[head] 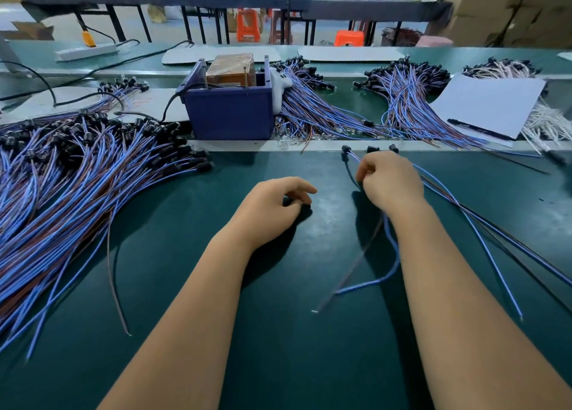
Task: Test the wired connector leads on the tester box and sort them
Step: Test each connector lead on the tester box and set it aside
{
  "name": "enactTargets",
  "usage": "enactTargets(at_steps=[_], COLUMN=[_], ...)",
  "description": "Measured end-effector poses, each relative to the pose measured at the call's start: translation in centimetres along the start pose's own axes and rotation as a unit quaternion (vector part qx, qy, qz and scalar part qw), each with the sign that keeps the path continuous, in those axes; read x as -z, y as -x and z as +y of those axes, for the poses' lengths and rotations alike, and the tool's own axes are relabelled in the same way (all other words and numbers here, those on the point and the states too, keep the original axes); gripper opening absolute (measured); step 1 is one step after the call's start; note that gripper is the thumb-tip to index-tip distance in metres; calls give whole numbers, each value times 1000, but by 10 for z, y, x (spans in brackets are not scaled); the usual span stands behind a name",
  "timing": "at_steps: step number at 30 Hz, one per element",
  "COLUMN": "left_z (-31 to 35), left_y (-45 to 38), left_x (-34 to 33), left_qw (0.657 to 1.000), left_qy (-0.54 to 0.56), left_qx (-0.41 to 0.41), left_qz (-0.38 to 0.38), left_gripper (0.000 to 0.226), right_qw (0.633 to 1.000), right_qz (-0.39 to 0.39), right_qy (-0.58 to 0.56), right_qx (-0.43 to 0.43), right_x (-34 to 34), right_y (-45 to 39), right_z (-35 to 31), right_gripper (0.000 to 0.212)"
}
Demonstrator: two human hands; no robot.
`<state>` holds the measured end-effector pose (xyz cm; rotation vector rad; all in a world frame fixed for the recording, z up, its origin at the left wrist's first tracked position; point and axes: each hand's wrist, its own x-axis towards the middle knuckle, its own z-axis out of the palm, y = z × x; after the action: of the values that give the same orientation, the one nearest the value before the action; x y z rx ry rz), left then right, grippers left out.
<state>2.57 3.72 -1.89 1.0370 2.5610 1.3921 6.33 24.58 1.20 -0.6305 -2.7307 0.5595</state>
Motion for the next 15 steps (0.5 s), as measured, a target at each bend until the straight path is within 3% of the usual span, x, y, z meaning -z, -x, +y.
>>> enactTargets(at_steps=[3,5,8,11,15], left_z=[-2,-2,-3,-4,-6], left_y=[-1,-1,-2,-2,-1], left_x=[0,-1,-1,0,1], left_qw=[1000,1000,1000,1000,999], left_qy=[10,14,13,16,28], left_qx=[8,9,14,23,32], left_qz=[0,-3,-5,-11,-15], left_gripper=[37,36,34,32,32], right_qw=[983,968,979,993,989], right_qz=[17,40,57,11,-13], right_qy=[183,239,178,85,87], right_qx=[-27,-69,-80,-86,-118], right_x=[14,15,7,-7,-19], right_y=[-5,-6,-2,5,7], right_z=[10,10,1,-9,-3], right_gripper=[34,35,35,38,41])
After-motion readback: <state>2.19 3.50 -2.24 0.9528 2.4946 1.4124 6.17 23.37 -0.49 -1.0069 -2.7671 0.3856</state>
